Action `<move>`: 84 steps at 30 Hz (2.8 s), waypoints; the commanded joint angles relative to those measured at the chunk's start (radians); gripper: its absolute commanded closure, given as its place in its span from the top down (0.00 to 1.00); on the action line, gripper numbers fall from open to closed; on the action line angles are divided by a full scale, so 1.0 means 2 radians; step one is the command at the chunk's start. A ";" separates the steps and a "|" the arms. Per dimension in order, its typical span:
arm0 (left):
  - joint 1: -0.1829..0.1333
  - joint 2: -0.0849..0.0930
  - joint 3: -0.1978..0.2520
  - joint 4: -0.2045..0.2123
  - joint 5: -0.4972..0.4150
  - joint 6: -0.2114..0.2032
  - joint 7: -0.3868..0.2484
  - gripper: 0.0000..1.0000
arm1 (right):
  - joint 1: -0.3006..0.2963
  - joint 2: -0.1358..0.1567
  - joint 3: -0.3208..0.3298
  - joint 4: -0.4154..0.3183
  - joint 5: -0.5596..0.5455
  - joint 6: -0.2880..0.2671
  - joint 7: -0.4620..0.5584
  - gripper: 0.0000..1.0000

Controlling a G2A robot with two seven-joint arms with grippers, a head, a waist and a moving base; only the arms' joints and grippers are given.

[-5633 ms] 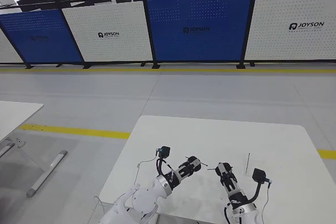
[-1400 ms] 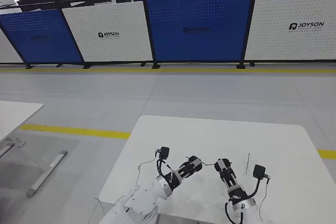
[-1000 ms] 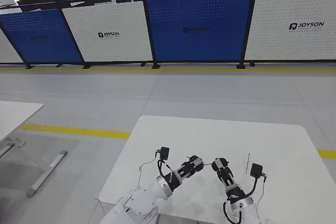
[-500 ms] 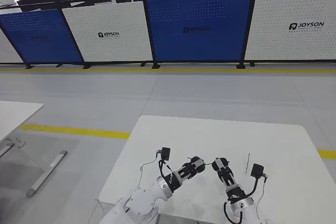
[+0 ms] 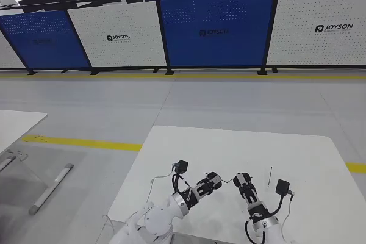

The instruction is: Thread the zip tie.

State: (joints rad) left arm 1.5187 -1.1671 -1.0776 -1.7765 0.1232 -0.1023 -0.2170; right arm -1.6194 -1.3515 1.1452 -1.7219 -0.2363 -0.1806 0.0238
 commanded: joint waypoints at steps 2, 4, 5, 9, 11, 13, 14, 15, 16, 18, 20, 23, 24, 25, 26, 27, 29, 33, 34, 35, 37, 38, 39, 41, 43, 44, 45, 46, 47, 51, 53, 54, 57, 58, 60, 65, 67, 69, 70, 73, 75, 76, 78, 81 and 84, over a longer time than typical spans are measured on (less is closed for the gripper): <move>0.002 0.001 -0.003 -0.005 0.003 0.000 0.002 0.00 | 0.001 0.000 0.000 0.000 0.000 0.001 0.001 0.00; 0.004 0.002 -0.004 -0.008 0.014 0.001 0.003 0.00 | 0.002 0.000 0.000 0.000 -0.002 0.002 0.002 0.00; 0.005 0.002 -0.004 -0.010 0.016 0.002 0.003 0.00 | 0.002 0.000 0.000 0.000 -0.002 0.003 0.002 0.00; 0.006 0.003 -0.007 -0.013 0.034 0.009 0.011 0.00 | 0.004 0.000 -0.001 0.000 -0.004 0.006 0.001 0.00; 0.008 0.003 -0.003 -0.015 0.040 0.012 0.014 0.00 | 0.005 0.000 -0.001 0.000 -0.004 0.007 0.001 0.00; 0.008 0.003 -0.003 -0.016 0.041 0.013 0.013 0.00 | 0.005 -0.001 -0.002 0.001 -0.005 0.008 0.001 0.00; 0.007 0.003 -0.003 -0.016 0.042 0.013 0.011 0.00 | 0.006 -0.001 -0.002 0.001 -0.005 0.009 0.001 0.00; 0.007 0.003 -0.003 -0.016 0.043 0.013 0.011 0.00 | 0.006 -0.001 -0.002 0.001 -0.005 0.009 0.001 0.00; 0.007 0.003 -0.004 -0.016 0.043 0.013 0.010 0.00 | 0.007 -0.001 -0.002 0.001 -0.005 0.010 0.001 0.00; 0.007 0.003 -0.004 -0.017 0.044 0.012 0.010 0.02 | 0.007 -0.001 -0.003 0.002 -0.005 0.010 0.000 0.00; 0.008 0.003 -0.005 -0.018 0.045 0.012 0.010 0.07 | 0.008 -0.001 -0.004 0.003 -0.005 0.011 0.000 0.00; 0.008 0.003 -0.005 -0.018 0.045 0.012 0.009 0.10 | 0.008 -0.001 -0.004 0.004 -0.006 0.011 -0.001 0.00; 0.008 0.004 -0.005 -0.018 0.045 0.012 0.009 0.11 | 0.008 -0.001 -0.005 0.005 -0.006 0.011 -0.002 0.00; 0.008 0.004 -0.005 -0.018 0.045 0.012 0.009 0.11 | 0.008 -0.002 -0.005 0.005 -0.006 0.011 -0.002 0.00; 0.009 0.004 -0.005 -0.018 0.044 0.012 0.009 0.12 | 0.008 -0.002 -0.005 0.005 -0.007 0.011 -0.002 0.00; 0.009 0.004 -0.005 -0.018 0.044 0.012 0.009 0.12 | 0.008 -0.002 -0.005 0.005 -0.007 0.011 -0.003 0.00; 0.009 0.004 -0.005 -0.018 0.044 0.011 0.010 0.11 | 0.008 -0.002 -0.005 0.005 -0.008 0.011 -0.003 0.00; 0.009 0.004 -0.004 -0.019 0.047 0.011 0.009 0.11 | 0.007 -0.002 -0.005 0.004 -0.010 0.011 -0.004 0.00; 0.009 0.004 -0.004 -0.019 0.048 0.012 0.009 0.11 | 0.007 -0.002 -0.006 0.004 -0.010 0.010 -0.004 0.00; 0.009 0.004 -0.003 -0.019 0.048 0.012 0.008 0.12 | 0.007 -0.002 -0.006 0.004 -0.011 0.010 -0.004 0.00; 0.008 0.003 -0.001 -0.019 0.049 0.013 0.007 0.12 | 0.007 -0.002 -0.008 0.003 -0.012 0.010 -0.003 0.00; 0.007 0.003 0.000 -0.019 0.049 0.014 0.007 0.14 | 0.008 -0.002 -0.008 0.004 -0.013 0.010 -0.003 0.00; 0.007 0.003 0.001 -0.018 0.049 0.014 0.006 0.14 | 0.008 -0.002 -0.008 0.004 -0.013 0.009 -0.003 0.00; 0.005 0.003 0.003 -0.016 0.049 0.015 0.006 0.15 | 0.008 -0.002 -0.009 0.003 -0.014 0.008 -0.003 0.00; 0.004 0.003 0.004 -0.015 0.048 0.016 0.006 0.14 | 0.007 -0.002 -0.009 0.002 -0.015 0.007 -0.003 0.00; 0.003 0.002 0.005 -0.015 0.048 0.017 0.006 0.13 | 0.007 -0.002 -0.009 0.002 -0.016 0.007 -0.003 0.00; 0.002 0.002 0.005 -0.015 0.048 0.017 0.006 0.12 | 0.007 -0.002 -0.009 0.001 -0.016 0.007 -0.003 0.00; 0.002 0.002 0.006 -0.014 0.048 0.018 0.006 0.09 | 0.006 -0.002 -0.009 0.001 -0.016 0.006 -0.002 0.00; 0.001 0.002 0.006 -0.014 0.047 0.019 0.006 0.07 | 0.006 -0.002 -0.009 0.001 -0.017 0.006 -0.002 0.00; 0.000 0.002 0.007 -0.012 0.046 0.021 0.006 0.00 | 0.007 -0.002 -0.009 0.001 -0.018 0.005 -0.001 0.00; -0.001 0.002 0.007 -0.012 0.044 0.022 0.006 0.00 | 0.007 -0.002 -0.009 0.001 -0.018 0.005 0.000 0.00; -0.001 0.002 0.007 -0.011 0.043 0.022 0.006 0.00 | 0.007 -0.002 -0.009 0.001 -0.019 0.005 0.000 0.00; -0.002 0.002 0.008 -0.011 0.043 0.022 0.005 0.00 | 0.007 -0.002 -0.009 0.001 -0.019 0.005 0.001 0.00; -0.002 0.002 0.008 -0.011 0.043 0.021 0.005 0.00 | 0.007 -0.002 -0.009 0.001 -0.019 0.004 0.001 0.00; -0.001 0.002 0.008 -0.011 0.045 0.017 0.004 0.00 | 0.007 -0.002 -0.009 0.001 -0.020 0.005 0.001 0.00; 0.001 0.002 0.008 -0.013 0.045 0.010 0.003 0.00 | 0.007 -0.001 -0.009 0.001 -0.021 0.006 0.004 0.00; 0.001 0.002 0.008 -0.013 0.045 0.008 0.003 0.00 | 0.007 -0.001 -0.009 0.001 -0.021 0.007 0.004 0.00; 0.001 0.003 0.008 -0.013 0.044 0.006 0.001 0.00 | 0.007 -0.001 -0.010 0.002 -0.020 0.008 0.005 0.00; 0.001 0.003 0.008 -0.013 0.044 0.004 0.001 0.00 | 0.007 -0.001 -0.010 0.002 -0.020 0.008 0.006 0.00; 0.001 0.003 0.010 -0.014 0.044 0.001 -0.001 0.00 | 0.008 -0.001 -0.010 0.002 -0.019 0.009 0.009 0.00; 0.001 0.003 0.010 -0.014 0.044 -0.001 -0.002 0.00 | 0.009 -0.001 -0.010 0.003 -0.018 0.010 0.011 0.00; 0.001 0.003 0.010 -0.014 0.044 -0.002 -0.002 0.00 | 0.009 -0.001 -0.010 0.003 -0.018 0.010 0.012 0.00; 0.001 0.003 0.010 -0.014 0.044 -0.003 -0.002 0.00 | 0.009 -0.001 -0.010 0.003 -0.017 0.011 0.012 0.00; 0.001 0.003 0.010 -0.014 0.044 -0.004 -0.002 0.00 | 0.009 -0.001 -0.010 0.004 -0.017 0.012 0.013 0.00; 0.001 0.003 0.010 -0.014 0.045 -0.003 -0.002 0.00 | 0.009 -0.001 -0.010 0.003 -0.017 0.012 0.013 0.00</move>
State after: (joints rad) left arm 1.5207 -1.1605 -1.0577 -1.8046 0.2124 -0.1101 -0.2208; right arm -1.6011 -1.3540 1.1257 -1.7147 -0.2698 -0.1562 0.0501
